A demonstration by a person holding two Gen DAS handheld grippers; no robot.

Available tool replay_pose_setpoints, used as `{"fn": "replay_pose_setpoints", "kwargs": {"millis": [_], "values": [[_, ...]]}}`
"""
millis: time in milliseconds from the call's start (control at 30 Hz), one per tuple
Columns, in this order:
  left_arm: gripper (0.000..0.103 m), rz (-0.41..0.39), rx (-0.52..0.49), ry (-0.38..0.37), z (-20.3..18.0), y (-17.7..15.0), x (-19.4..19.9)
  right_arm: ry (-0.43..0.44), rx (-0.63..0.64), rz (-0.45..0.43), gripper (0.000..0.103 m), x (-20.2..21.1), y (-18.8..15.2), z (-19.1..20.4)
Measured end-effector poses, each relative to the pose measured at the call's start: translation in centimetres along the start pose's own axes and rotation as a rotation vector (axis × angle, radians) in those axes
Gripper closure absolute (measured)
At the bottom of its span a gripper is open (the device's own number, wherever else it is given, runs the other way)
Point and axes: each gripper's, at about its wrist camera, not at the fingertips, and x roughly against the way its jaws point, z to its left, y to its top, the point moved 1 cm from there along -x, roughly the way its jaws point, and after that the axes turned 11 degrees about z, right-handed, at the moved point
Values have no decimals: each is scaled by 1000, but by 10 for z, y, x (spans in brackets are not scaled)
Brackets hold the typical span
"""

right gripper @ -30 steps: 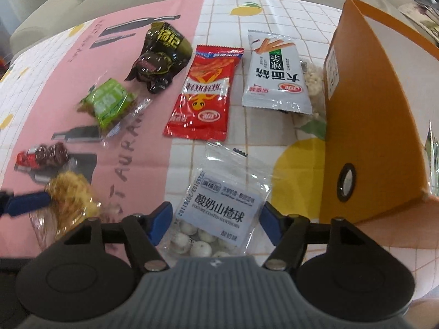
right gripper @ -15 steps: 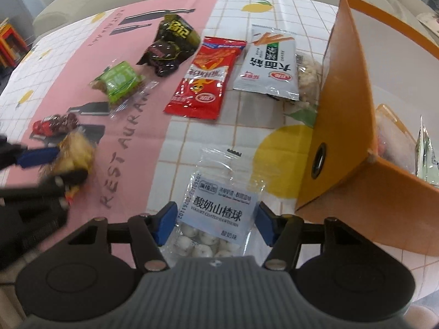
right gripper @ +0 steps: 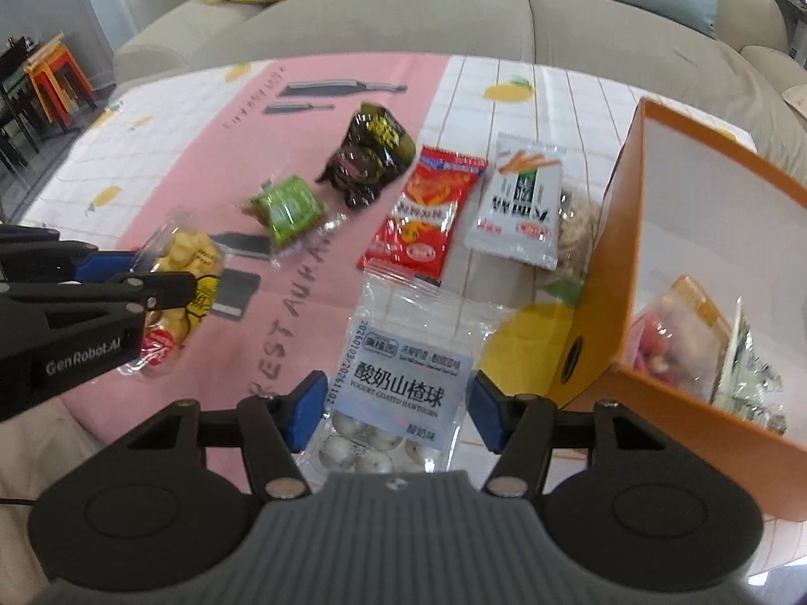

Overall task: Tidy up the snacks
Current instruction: 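Lift the cracker bag with the left tool while the right carries the yogurt-ball packet toward the box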

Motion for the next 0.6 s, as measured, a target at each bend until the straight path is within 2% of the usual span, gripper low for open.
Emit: {"fn": "replay_pose_setpoints", "kwargs": {"millis": [300,600], "values": [[82,-49,31,-153,-12,25,41,15,8,-80,44,61,2,-20],[82,-115,-75,-196,-57,56,65,4,-67,-155,44,115,1,-69]]}}
